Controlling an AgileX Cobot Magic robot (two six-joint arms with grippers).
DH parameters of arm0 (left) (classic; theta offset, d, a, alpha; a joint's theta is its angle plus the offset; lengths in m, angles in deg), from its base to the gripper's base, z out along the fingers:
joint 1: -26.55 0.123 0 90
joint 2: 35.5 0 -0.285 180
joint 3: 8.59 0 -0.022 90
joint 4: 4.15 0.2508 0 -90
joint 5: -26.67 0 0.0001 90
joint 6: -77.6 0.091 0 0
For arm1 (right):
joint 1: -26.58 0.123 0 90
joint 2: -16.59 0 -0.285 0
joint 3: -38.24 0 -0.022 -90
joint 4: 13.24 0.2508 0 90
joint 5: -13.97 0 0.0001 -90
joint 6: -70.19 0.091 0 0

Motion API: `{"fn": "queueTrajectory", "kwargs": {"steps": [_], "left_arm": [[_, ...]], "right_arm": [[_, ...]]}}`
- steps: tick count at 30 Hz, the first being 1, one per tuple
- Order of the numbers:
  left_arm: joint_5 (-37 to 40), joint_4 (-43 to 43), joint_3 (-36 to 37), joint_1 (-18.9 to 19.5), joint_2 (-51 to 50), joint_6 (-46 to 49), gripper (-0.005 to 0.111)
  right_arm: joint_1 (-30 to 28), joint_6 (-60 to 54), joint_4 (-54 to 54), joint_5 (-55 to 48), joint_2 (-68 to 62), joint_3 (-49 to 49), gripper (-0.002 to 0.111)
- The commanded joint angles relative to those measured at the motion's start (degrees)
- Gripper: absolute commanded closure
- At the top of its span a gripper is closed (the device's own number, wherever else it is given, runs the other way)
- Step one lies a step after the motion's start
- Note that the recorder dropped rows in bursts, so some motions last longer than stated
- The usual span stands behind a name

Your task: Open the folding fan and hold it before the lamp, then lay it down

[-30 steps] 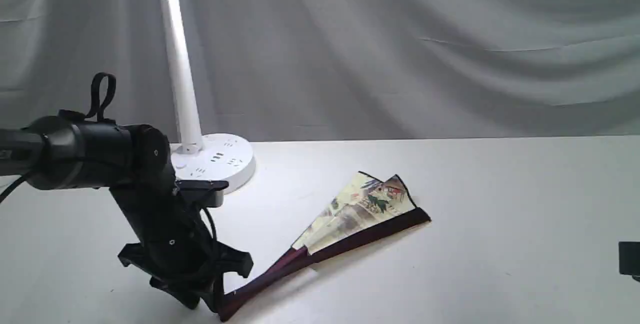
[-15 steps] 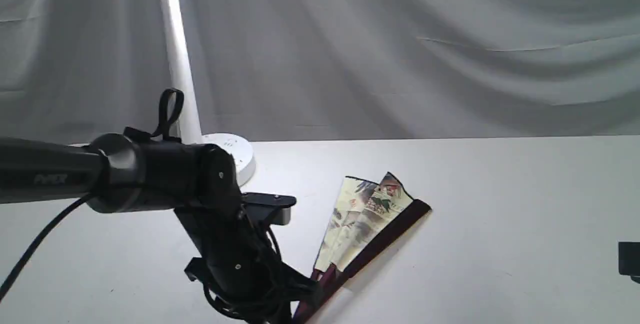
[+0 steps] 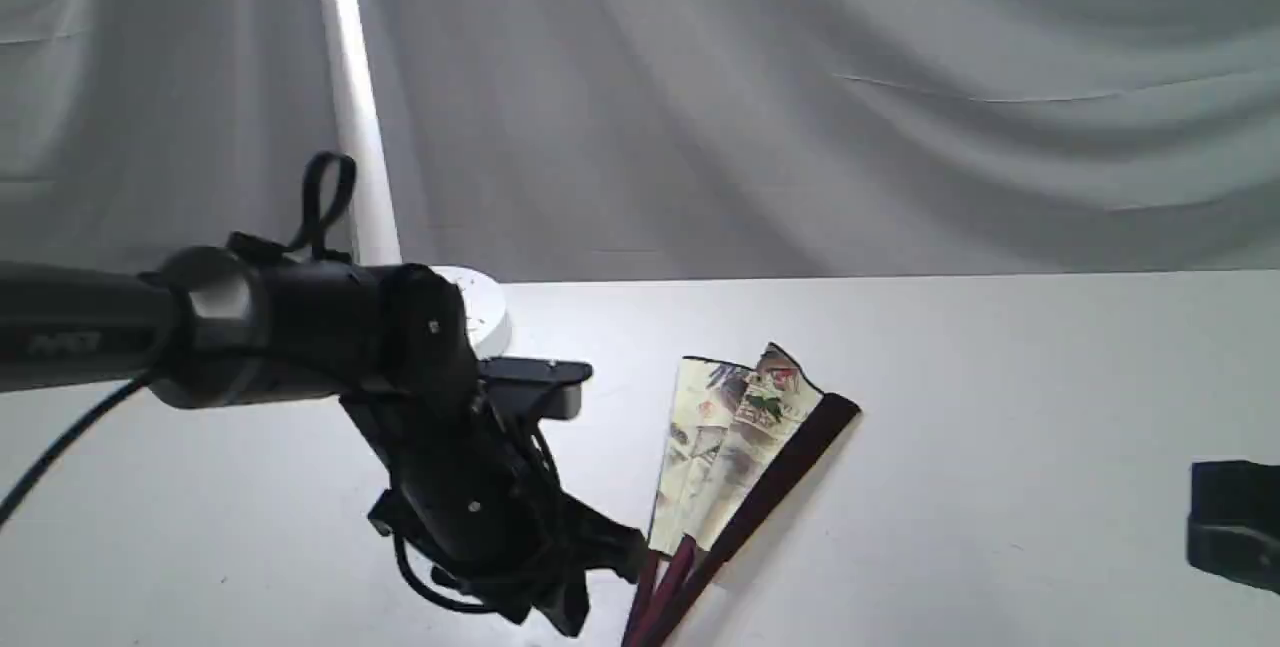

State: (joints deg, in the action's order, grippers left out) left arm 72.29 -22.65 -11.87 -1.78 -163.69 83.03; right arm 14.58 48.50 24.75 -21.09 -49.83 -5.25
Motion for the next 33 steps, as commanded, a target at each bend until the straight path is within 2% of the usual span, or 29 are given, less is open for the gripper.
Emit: {"fn": "queueTrajectory", "kwargs": {"steps": [1, 5, 10, 14, 18, 27, 31, 33], "left_arm": [[2.08, 3.32, 0.23, 0.44, 3.45, -1.11, 0.07], [4.79, 6.91, 0.34, 0.44, 5.75, -2.53, 0.07], [5.65, 7.08, 0.56, 0.44, 7.76, -2.33, 0.07], [5.82, 6.82, 0.56, 0.44, 9.28, -2.33, 0.07], [5.96, 6.82, 0.56, 0.44, 10.47, -2.33, 0.07], [7.62, 6.52, 1.14, 0.44, 10.45, -2.18, 0.07], [7.74, 8.04, 1.14, 0.44, 10.45, -2.04, 0.07], [7.74, 8.2, 1.14, 0.44, 10.45, -1.94, 0.07]], "right_arm": [[0.03, -7.17, 9.51, -0.36, -4.6, 0.43, 0.087], [0.03, -16.08, 21.68, -0.72, -10.8, 0.43, 0.078], [0.03, -26.09, 35.12, -4.4, -18.47, 0.43, 0.078], [0.03, -30.27, 40.94, -4.77, -23.3, 0.43, 0.078], [0.03, -31.4, 43.6, -5.19, -28.09, 1.15, 0.078], [0.12, -31.22, 43.73, -11.8, -37.32, 9.8, 0.078], [3.38, -30.51, 45.39, -10.14, -39.26, 11.0, 0.077], [6.41, -30.62, 45.9, -6.01, -39.78, 11.44, 0.075]]}}
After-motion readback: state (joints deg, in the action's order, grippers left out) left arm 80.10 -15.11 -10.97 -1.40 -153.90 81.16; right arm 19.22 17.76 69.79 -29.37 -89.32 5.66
